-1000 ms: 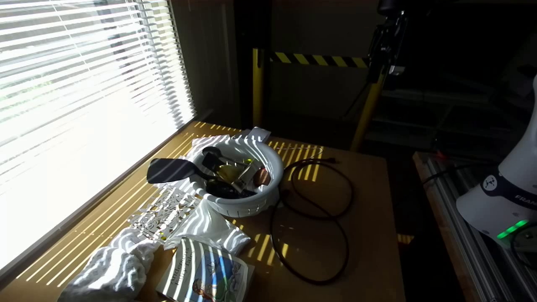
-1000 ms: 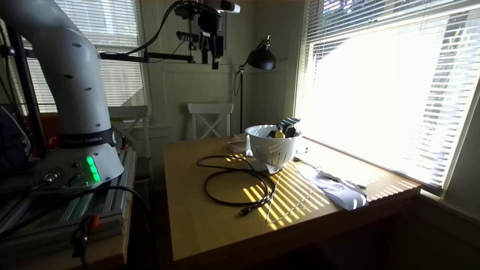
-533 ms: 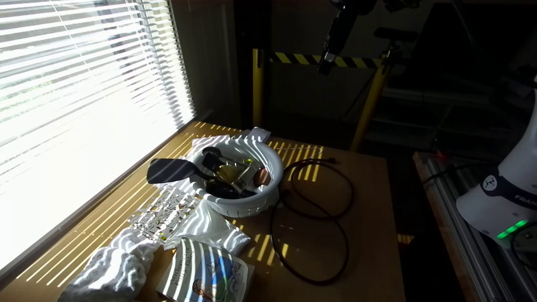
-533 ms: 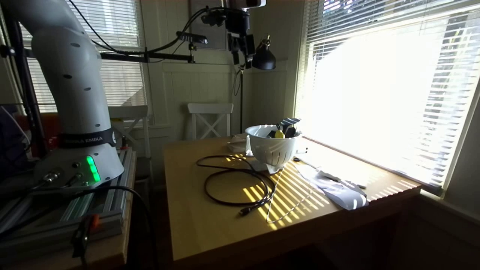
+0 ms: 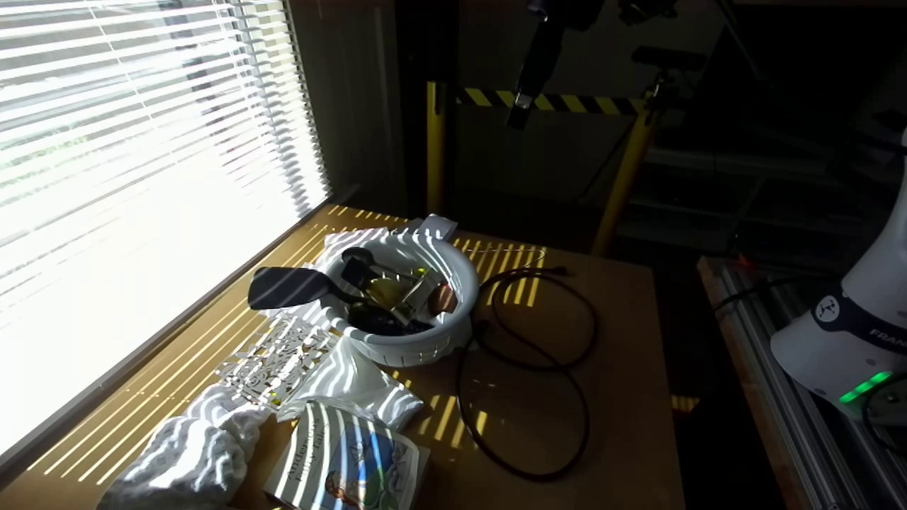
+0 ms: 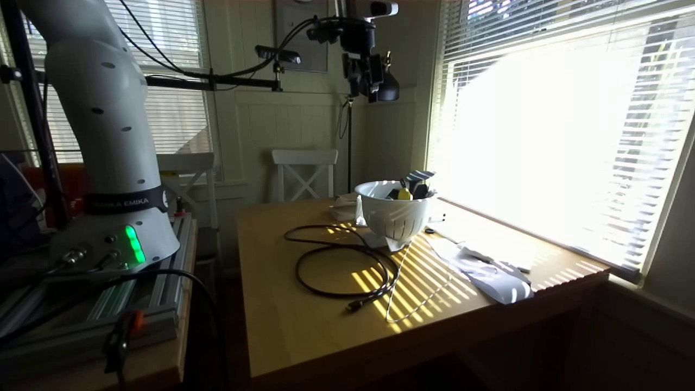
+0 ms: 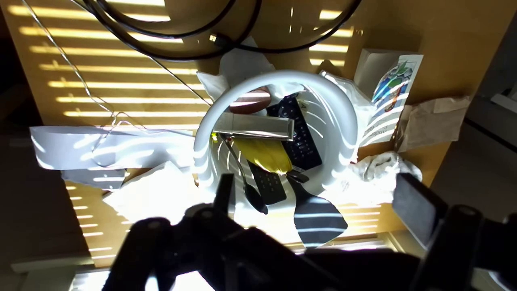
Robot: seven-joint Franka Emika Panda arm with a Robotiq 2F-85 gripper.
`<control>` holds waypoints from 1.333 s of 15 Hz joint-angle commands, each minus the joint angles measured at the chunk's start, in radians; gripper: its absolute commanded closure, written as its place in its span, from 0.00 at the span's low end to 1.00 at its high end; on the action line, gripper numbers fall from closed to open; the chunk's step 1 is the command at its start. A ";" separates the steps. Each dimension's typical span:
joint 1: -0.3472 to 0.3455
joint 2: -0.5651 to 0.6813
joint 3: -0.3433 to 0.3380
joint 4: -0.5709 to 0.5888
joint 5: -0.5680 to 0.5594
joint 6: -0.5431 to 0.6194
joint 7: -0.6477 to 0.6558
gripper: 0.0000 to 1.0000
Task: Pick up the yellow object from the bowl and put it on the table
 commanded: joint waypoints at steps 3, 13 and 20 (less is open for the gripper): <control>-0.009 0.063 0.017 0.052 0.033 0.022 -0.006 0.00; -0.024 0.589 0.090 0.509 -0.075 0.017 0.146 0.00; -0.014 0.729 0.115 0.588 -0.162 -0.007 0.193 0.00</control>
